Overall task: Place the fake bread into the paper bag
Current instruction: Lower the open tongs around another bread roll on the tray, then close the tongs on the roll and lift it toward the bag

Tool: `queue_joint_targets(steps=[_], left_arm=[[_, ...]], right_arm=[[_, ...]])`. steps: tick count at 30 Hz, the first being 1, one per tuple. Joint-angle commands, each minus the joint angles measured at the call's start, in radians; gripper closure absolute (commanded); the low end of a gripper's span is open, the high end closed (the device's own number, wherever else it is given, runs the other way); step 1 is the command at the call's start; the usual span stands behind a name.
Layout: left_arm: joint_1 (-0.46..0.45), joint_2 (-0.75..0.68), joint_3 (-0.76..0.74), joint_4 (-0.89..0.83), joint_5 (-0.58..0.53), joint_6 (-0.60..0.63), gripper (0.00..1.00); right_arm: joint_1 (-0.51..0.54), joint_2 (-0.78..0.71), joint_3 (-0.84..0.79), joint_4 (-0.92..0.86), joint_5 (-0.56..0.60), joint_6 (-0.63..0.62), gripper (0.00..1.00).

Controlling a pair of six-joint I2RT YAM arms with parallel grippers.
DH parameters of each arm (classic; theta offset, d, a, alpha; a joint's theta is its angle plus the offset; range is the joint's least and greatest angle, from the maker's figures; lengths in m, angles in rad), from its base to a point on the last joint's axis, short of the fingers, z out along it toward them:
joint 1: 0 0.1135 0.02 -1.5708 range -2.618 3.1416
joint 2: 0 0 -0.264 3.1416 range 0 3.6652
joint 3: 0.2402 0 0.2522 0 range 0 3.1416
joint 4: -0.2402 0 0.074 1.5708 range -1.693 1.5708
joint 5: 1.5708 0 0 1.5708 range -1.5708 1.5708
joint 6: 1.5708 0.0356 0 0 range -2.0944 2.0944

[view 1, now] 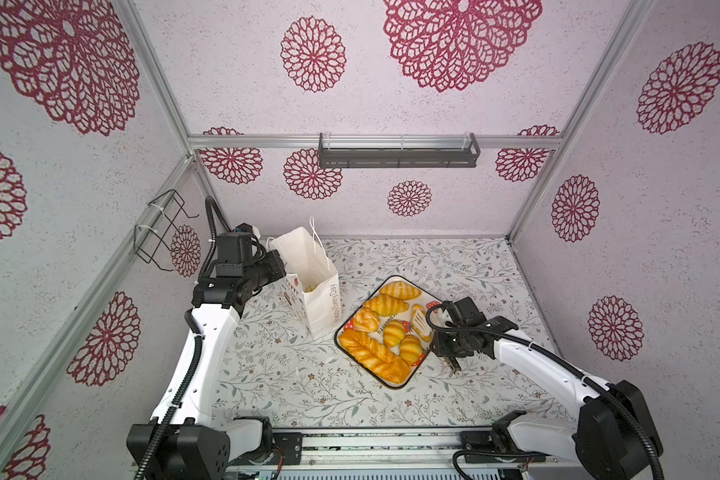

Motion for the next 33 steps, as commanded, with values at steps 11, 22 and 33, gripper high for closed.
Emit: queue_joint_targets(steps=[11,22,33], left_arm=[[-0.006,-0.015,-0.02,-0.001,-0.016,-0.001,1.0],[-0.008,-0.01,-0.02,0.002,-0.013,-0.006,1.0],[-0.009,-0.012,-0.007,-0.007,-0.013,0.002,1.0]], right_arm=[[0.003,-0.056,0.127,0.002,0.0,0.0,0.75],[0.008,-0.091,0.205,0.018,-0.056,-0.004,0.76],[0.085,-0.067,0.334,0.052,-0.086,-0.024,0.76]])
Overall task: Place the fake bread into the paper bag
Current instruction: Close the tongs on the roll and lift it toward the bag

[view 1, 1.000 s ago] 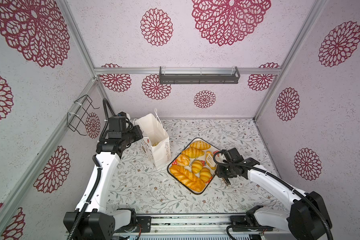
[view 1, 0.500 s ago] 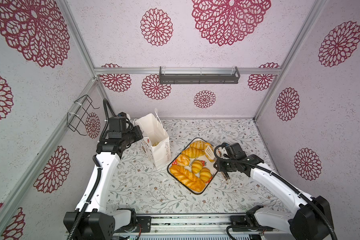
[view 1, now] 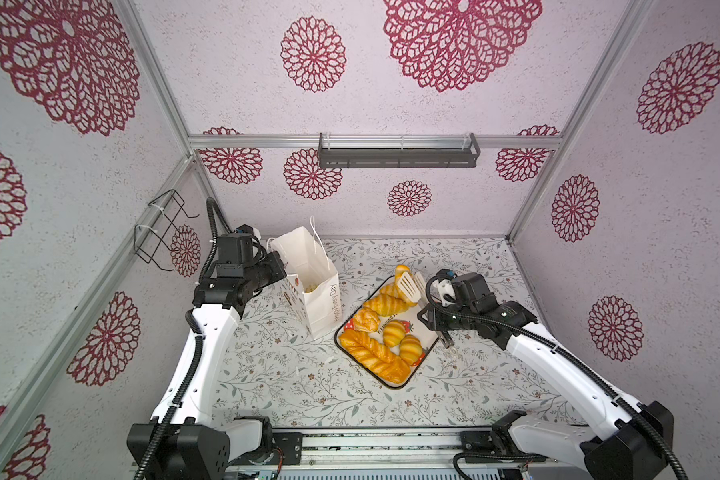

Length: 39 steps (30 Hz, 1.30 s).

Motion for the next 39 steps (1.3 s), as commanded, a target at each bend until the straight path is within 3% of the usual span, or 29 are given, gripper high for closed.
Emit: queue_joint_targets(steps=[1,19,29,39], left_arm=[[-0.007,-0.011,0.003,-0.006,-0.008,0.001,1.0],[-0.007,-0.015,0.011,0.009,0.019,-0.013,1.0],[-0.007,-0.046,-0.024,0.089,0.114,-0.036,1.0],[-0.007,-0.056,-0.046,0.112,0.132,-0.045,1.0]], right_arm=[[0.023,-0.007,0.07,0.062,-0.027,-0.024,0.76],[0.175,0.152,0.332,0.124,-0.036,-0.065,0.76],[0.247,0.235,0.454,0.124,-0.036,-0.097,0.76],[0.308,0.309,0.581,0.111,-0.032,-0.131,0.75]])
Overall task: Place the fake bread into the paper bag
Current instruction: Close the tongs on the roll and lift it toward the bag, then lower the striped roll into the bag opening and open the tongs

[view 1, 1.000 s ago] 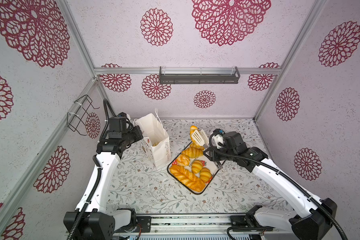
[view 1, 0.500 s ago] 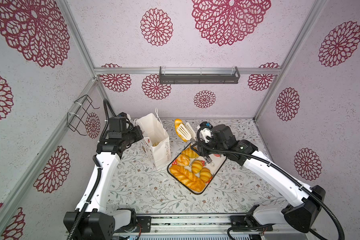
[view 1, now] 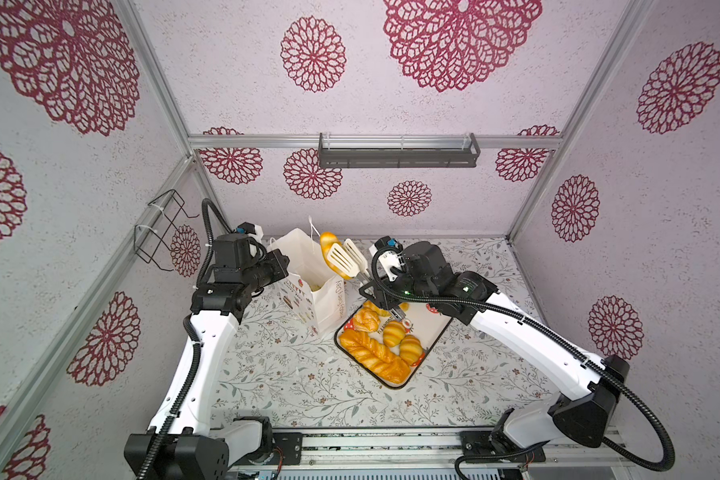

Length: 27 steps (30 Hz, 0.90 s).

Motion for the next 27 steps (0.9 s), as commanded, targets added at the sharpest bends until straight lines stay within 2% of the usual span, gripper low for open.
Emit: queue_joint_targets(steps=[1,16,22,27], left_arm=[[-0.007,-0.015,-0.013,0.029,0.016,-0.014,1.0],[-0.008,-0.039,-0.038,0.032,0.003,-0.017,1.0],[-0.005,-0.045,-0.041,0.024,-0.009,-0.009,1.0],[-0.004,-0.048,-0.047,0.026,-0.013,-0.009,1.0]], right_arm=[[0.018,0.005,0.081,0.048,-0.006,-0.036,0.75],[0.059,0.17,0.277,-0.015,0.005,-0.059,0.75],[0.06,0.205,0.288,-0.027,0.011,-0.057,0.75],[0.058,0.215,0.293,-0.066,0.069,-0.069,0.75]])
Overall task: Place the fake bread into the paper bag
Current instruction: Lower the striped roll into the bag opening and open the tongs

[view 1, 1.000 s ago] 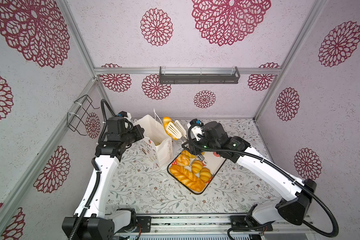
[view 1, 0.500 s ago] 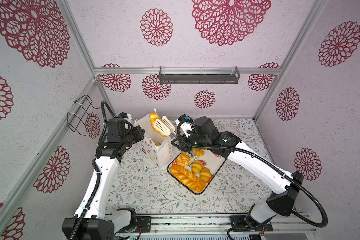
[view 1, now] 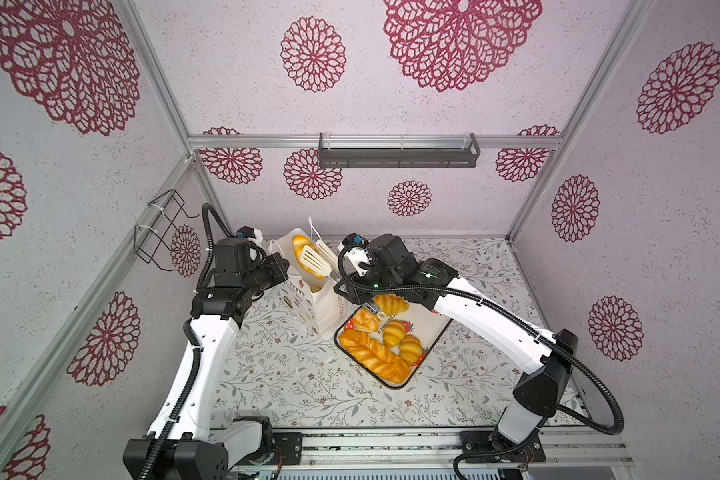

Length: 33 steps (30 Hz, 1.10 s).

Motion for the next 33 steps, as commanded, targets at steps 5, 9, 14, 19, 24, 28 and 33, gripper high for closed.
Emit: queue_joint_targets(steps=[5,9,14,19,24,28,33], left_arm=[[-0.003,-0.02,-0.014,0.019,-0.01,0.006,1.0],[-0.002,-0.019,-0.014,0.02,-0.012,0.008,1.0],[-0.002,-0.011,-0.015,0.017,-0.009,0.008,1.0],[-0.002,-0.008,-0.012,0.02,-0.009,0.007,1.0],[-0.002,0.001,-0.01,0.017,-0.006,0.006,1.0],[-0.002,0.001,-0.012,0.016,-0.01,0.006,1.0],[-0.002,0.002,-0.01,0.011,-0.019,0.007,1.0]], right_arm=[[0.003,-0.015,0.041,0.002,0.055,-0.024,0.72],[0.001,-0.012,0.043,-0.007,0.066,-0.031,0.69],[0.001,-0.005,0.051,-0.018,0.069,-0.041,0.66],[0.001,0.003,0.072,-0.031,0.069,-0.047,0.58],[0.001,0.004,0.093,-0.044,0.079,-0.058,0.55],[0.002,-0.006,0.093,-0.046,0.088,-0.058,0.55],[0.0,-0.045,0.068,-0.043,0.11,-0.059,0.57]])
